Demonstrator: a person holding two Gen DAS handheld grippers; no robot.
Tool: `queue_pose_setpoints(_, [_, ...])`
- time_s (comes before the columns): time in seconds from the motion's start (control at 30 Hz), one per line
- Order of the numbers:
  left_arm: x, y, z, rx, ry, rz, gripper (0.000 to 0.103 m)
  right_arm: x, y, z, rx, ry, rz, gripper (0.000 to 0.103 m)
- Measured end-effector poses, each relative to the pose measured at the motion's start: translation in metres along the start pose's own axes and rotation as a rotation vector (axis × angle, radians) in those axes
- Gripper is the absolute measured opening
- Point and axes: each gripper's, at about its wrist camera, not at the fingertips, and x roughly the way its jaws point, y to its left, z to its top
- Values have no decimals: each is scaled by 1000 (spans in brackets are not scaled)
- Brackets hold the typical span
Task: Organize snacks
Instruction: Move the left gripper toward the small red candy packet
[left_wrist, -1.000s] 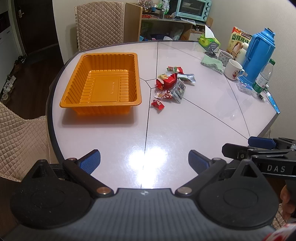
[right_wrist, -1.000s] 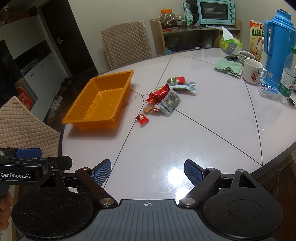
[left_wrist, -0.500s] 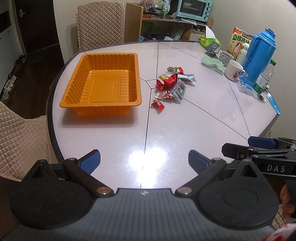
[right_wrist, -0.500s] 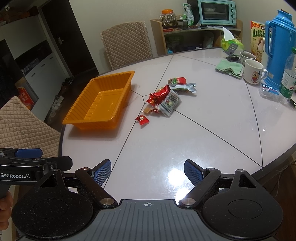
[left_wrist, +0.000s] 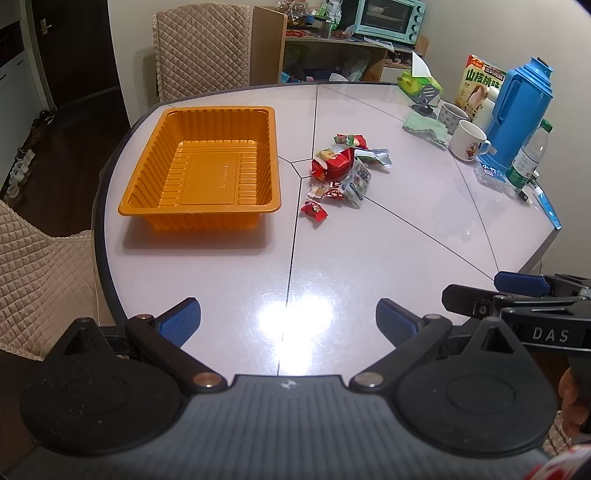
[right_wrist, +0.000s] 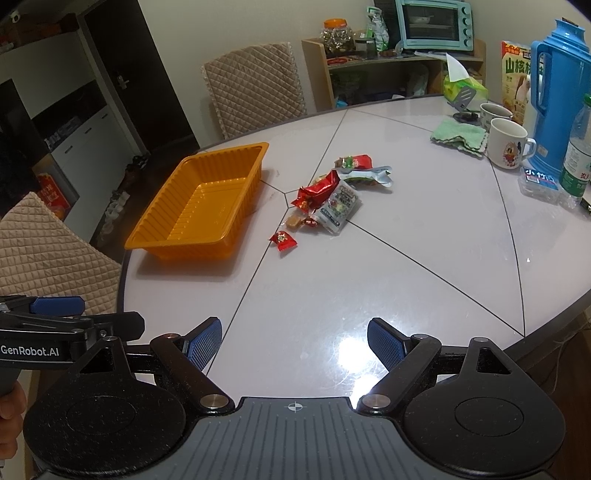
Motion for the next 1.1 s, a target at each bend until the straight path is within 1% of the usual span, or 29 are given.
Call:
queue_pose_setpoints(0.37, [-1,-8,3,-12,-2,18,101,0,-11,3,0,0,21,86])
queue_pose_setpoints(0.57, [0,-15,0,-14,-17,10,101,2,-23,5,8,-2,29,86])
queue_pose_setpoints(0.7, [6,-25,1,-19,-36,-8,101,5,-38,5,18,-8,25,86])
queue_pose_setpoints(0.8, [13,-32,1,-45,-58,-21,100,6,-54,5,32,-7,28,86])
queue_pose_setpoints(0.87, [18,-37,2,-63,-75,-15,99,6,-66,4,37,-8,31,86])
queue_pose_setpoints(0.9, [21,-41,1,-68,-82,-10,98,6,-66,4,37,-8,31,86])
queue_pose_setpoints(0.93, [24,-44,2,-72,-87,-2,95,5,-73,4,38,-11,35,86])
queue_pose_setpoints(0.97, [27,-48,1,-76,-96,5,94,6,-84,3,42,-12,38,86])
queue_pose_setpoints(1.1, [37,-65,-2,-85,-123,30,91,7,-106,3,52,-22,52,86])
